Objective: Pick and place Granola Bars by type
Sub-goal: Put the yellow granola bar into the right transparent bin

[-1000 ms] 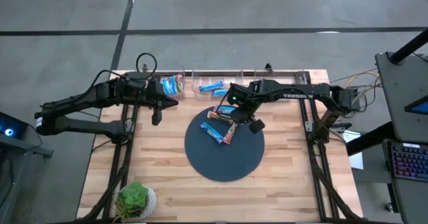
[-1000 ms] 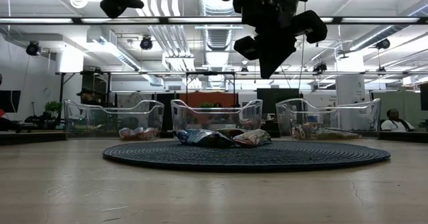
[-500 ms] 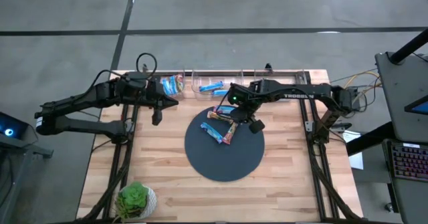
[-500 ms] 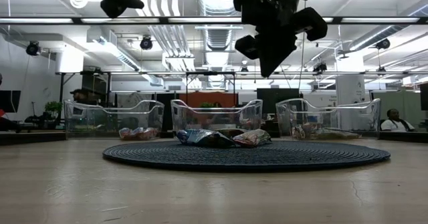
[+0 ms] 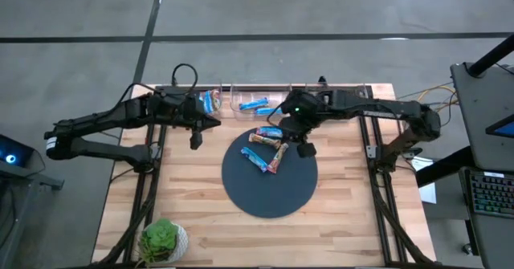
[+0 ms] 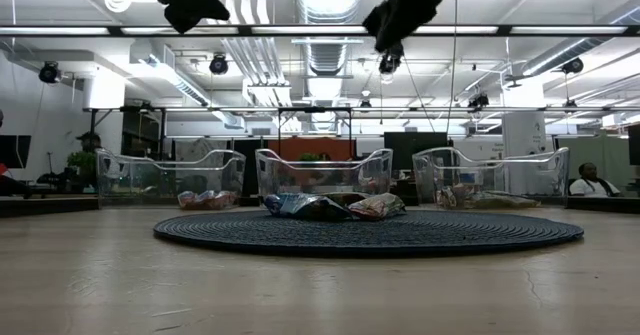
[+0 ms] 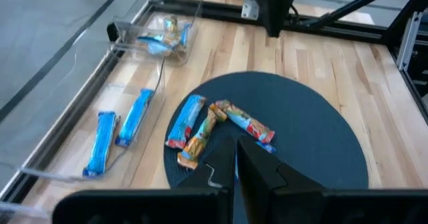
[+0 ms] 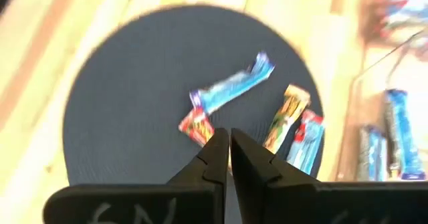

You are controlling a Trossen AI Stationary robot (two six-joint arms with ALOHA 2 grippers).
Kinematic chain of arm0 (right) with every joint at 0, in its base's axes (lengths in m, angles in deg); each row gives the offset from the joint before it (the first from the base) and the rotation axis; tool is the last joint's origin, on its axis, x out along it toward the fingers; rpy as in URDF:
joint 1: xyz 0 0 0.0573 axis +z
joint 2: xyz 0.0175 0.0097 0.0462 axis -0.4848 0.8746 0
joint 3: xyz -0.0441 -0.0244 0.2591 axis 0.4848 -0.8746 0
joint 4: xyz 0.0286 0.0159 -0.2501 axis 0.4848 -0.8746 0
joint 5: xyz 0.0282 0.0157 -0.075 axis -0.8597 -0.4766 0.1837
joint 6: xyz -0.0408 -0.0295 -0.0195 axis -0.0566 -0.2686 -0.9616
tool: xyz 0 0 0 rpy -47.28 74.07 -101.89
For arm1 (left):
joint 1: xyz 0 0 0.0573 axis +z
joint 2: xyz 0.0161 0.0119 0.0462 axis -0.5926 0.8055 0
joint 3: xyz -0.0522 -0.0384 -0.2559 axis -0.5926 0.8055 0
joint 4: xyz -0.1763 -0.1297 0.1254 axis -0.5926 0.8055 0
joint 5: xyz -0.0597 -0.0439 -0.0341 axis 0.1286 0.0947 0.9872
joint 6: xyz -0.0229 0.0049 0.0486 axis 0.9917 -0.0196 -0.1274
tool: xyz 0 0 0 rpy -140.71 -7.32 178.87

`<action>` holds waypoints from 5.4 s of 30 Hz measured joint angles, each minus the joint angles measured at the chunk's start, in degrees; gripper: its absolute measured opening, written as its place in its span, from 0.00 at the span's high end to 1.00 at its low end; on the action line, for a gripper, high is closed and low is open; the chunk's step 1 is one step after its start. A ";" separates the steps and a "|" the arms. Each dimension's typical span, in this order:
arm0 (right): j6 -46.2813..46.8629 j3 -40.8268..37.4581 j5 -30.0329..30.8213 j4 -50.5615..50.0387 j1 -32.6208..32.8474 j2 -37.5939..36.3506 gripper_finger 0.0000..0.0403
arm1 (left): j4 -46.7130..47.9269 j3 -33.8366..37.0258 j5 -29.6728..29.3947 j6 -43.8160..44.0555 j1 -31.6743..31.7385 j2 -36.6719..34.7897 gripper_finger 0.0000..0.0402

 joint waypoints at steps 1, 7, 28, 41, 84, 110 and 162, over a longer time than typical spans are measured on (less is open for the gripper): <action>0.90 0.00 -0.04 0.31 0.02 -0.89 0.98 | -0.68 0.02 0.02 -0.41 0.00 0.32 1.00; 4.44 -0.07 0.08 0.40 -0.04 -5.26 0.98 | -4.98 0.01 0.03 -2.45 0.00 2.32 1.00; 9.21 -3.39 3.56 0.54 -0.04 -12.98 0.98 | -11.88 0.00 0.54 -0.59 0.00 6.95 1.00; 9.12 -4.79 3.74 0.67 -0.07 -11.33 0.98 | -11.91 0.00 0.52 -0.59 0.00 6.95 1.00; 21.30 -5.10 9.04 7.79 -1.84 11.51 0.49 | -11.49 0.00 0.48 -1.07 0.00 6.86 1.00; 17.86 1.84 5.85 8.16 -5.50 23.49 0.48 | -7.63 0.00 0.31 -2.75 0.07 6.03 1.00; 15.48 0.87 6.31 11.55 -5.86 31.53 0.66 | -0.78 0.00 -0.24 -4.46 0.63 4.59 1.00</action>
